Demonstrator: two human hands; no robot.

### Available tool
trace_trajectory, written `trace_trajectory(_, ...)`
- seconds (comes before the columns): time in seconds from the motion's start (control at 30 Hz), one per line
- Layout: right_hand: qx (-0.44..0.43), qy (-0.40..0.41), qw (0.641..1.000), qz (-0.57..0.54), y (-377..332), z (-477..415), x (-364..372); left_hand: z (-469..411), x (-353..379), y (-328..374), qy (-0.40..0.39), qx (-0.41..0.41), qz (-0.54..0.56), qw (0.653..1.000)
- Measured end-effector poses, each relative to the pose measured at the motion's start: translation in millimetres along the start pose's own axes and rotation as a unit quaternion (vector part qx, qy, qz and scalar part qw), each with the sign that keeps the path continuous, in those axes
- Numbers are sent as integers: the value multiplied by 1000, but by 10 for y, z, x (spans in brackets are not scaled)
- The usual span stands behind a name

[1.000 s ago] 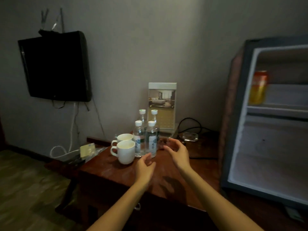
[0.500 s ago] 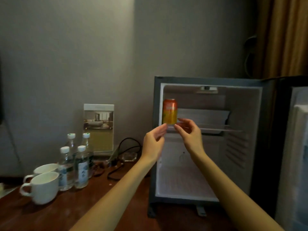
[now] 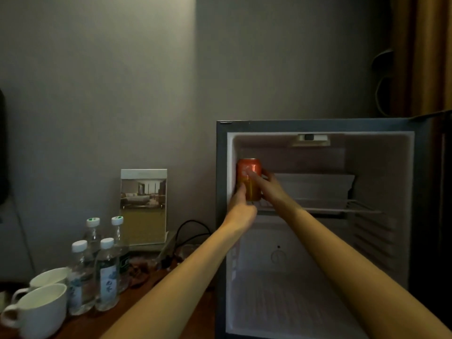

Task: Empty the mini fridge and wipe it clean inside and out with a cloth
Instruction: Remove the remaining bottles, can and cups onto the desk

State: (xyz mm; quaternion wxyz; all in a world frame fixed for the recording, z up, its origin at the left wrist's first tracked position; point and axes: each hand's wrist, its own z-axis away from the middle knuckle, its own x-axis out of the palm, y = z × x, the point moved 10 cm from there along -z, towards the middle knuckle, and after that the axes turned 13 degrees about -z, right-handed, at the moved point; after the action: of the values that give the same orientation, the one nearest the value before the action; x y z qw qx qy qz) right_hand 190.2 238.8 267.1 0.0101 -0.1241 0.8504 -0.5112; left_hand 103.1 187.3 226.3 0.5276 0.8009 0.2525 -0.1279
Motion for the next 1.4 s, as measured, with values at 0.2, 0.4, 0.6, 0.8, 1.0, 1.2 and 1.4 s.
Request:
trace_trajectory(0.2, 50, -8, 998, -34, 144, -209, 93, -94, 32, -26, 9, 3, -12, 1000)
trace_trajectory(0.4, 65, 7, 997, -52, 164, -223, 85, -104, 12, -15, 35, -9, 9, 999)
trace_trajectory(0.6, 37, 53, 997, -46, 112, -175, -7, -66, 5, 25, 35, -6, 29, 999)
trace_trajectory(0.8, 25, 28, 998, -41, 38, 26, 29, 76, 9, -23, 31, 2, 75, 997)
trace_trajectory(1.0, -64, 100, 991, -60, -193, 284, -223, 307, -23, 19, 27, 23, 86, 996)
trace_trajectory(1.2, -37, 88, 991, -90, -214, 754, -154, 483, -118, 125, 16, 55, 65, 996)
trace_trajectory(1.4, -40, 55, 989, -132, 54, 1336, 244, 984, -187, -169, -26, 90, 41, 995)
